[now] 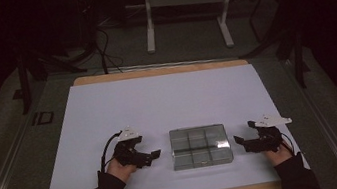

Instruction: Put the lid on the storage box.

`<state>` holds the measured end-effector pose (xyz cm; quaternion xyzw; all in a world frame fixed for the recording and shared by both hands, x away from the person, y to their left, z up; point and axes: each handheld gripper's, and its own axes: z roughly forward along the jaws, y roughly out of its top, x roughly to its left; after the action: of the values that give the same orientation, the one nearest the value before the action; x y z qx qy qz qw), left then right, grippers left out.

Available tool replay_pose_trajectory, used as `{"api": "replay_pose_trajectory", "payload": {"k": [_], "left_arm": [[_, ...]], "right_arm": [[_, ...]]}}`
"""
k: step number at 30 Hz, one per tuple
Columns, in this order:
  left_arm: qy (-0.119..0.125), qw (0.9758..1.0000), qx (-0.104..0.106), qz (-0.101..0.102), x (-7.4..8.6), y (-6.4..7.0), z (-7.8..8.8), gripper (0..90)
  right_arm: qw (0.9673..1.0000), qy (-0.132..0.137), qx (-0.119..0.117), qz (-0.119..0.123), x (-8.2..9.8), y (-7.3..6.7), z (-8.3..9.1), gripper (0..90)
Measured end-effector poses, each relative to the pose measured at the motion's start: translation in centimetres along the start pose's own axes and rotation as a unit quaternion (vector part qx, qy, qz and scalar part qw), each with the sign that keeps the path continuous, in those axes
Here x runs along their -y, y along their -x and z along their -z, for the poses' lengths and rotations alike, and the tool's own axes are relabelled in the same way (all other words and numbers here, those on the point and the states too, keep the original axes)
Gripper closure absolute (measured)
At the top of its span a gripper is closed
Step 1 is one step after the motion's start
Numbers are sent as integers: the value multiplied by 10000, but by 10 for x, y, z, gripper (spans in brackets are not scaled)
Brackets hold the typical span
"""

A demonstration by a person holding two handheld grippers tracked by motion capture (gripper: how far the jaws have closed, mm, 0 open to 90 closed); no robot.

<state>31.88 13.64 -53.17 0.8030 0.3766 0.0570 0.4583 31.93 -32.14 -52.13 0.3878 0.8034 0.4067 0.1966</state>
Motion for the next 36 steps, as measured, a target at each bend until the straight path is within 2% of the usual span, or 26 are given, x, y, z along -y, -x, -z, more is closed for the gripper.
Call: {"api": "replay_pose_trajectory", "payload": {"k": [10,15,22,29,32,36], "left_arm": [[-8,9999,-117,2,8,1,9,23],[91,9997,-225,92,14,-4,19,23],[63,9996,-259,135,21,-4,28,23],[92,9993,-317,172,29,-4,33,23],[82,9993,-351,128,31,-3,34,23],[133,9993,-315,150,34,-3,34,24]], "right_arm": [[9999,-86,93,-72,14,6,8,154],[9998,-98,130,-119,19,9,14,154],[9995,-120,214,-195,26,11,22,154],[9991,-100,322,-239,33,12,29,153],[9990,-86,344,-274,35,13,32,154],[9987,-6,392,-312,39,14,35,154]]}}
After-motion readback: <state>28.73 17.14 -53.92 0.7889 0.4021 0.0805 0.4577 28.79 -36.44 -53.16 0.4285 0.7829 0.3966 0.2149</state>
